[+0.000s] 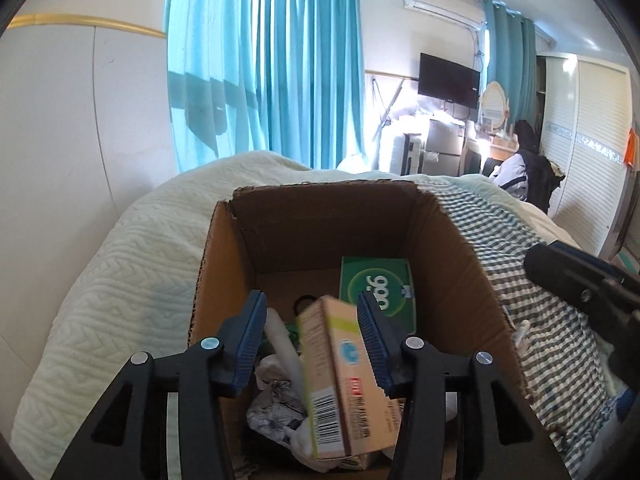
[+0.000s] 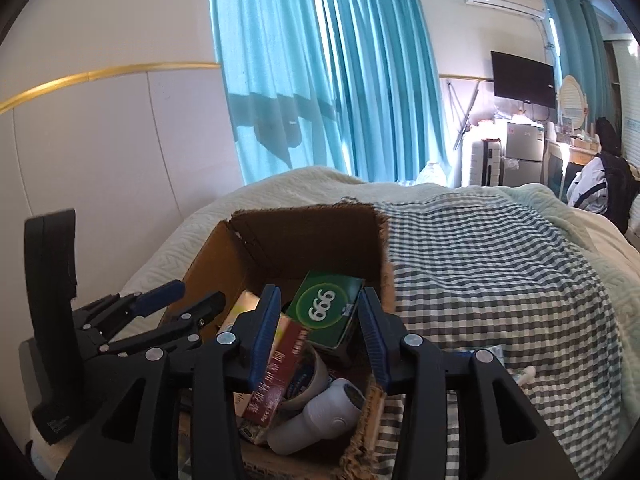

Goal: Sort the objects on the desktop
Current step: 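Open both tools to drop the tube and amoxicillin box into the box, then move both tools back over the blue tissue pack and toothpaste tube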

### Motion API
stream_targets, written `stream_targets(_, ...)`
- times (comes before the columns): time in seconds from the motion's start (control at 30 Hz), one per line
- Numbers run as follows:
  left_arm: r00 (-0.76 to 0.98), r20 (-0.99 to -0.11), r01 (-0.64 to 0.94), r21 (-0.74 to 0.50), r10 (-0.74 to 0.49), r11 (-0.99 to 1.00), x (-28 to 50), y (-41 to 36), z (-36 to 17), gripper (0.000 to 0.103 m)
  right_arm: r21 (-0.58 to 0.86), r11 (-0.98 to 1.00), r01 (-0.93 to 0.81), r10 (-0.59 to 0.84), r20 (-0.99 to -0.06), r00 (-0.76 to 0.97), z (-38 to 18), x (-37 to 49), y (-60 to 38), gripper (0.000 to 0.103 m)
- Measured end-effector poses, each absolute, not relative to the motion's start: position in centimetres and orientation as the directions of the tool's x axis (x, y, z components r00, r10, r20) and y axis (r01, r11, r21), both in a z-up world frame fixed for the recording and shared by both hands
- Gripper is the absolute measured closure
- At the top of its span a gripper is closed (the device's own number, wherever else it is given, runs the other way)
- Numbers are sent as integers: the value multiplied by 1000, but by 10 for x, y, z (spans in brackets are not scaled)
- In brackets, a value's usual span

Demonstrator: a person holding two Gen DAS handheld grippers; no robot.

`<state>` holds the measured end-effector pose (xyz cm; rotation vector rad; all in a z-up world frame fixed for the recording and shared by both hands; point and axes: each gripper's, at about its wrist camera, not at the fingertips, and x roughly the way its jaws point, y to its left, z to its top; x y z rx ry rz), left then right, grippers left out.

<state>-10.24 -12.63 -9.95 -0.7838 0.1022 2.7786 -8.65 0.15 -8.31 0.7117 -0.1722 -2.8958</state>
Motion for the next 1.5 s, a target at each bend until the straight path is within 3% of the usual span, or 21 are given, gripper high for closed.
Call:
stream_targets(0.07, -834, -504, -265, 7, 226, -964, -94, -122, -93, 40, 146, -984, 106, -160, -434, -887, -74, -72, 11, 57)
stream_targets(0.13, -856, -468, -260, 24, 219, -965, -84, -118, -83, 22, 141, -986, 92, -144, -425, -894, -63, -61, 17, 56)
stream_targets(0.33, -924, -331, -218, 36, 194, -975, -46, -112, -45, 0, 124, -992, 37, -82, -381, -921, -33, -11, 53, 56)
stream_targets(0.47, -931, -296, -211, -33, 211, -977, -26, -116, -22, 0, 141, -990, -2, -49, -359, -932, -15, 16, 79, 55)
stream_targets(0.7, -946, -232, -232, 1, 226, -973, 19, -88, 17, 0, 84, -996, -41, 10, -338, -941, 3, 53, 106, 39)
stream_targets(0.93, -945, -189, -274, 19, 266, -962, 50, -49, 39, 0, 86, -993, -78, 47, -310, -950, 16, 80, 133, 6)
stream_targets(1.37, -897, -254, -387, 50, 363, -921, 44, 34, 18, 0, 74, -986, -148, 111, -372, -922, -7, 82, 182, 1)
stream_targets(1.5, -874, -302, -399, -7, 382, -917, 26, 46, 1, 0, 95, -983, -155, 105, -398, -911, -19, 67, 195, 1)
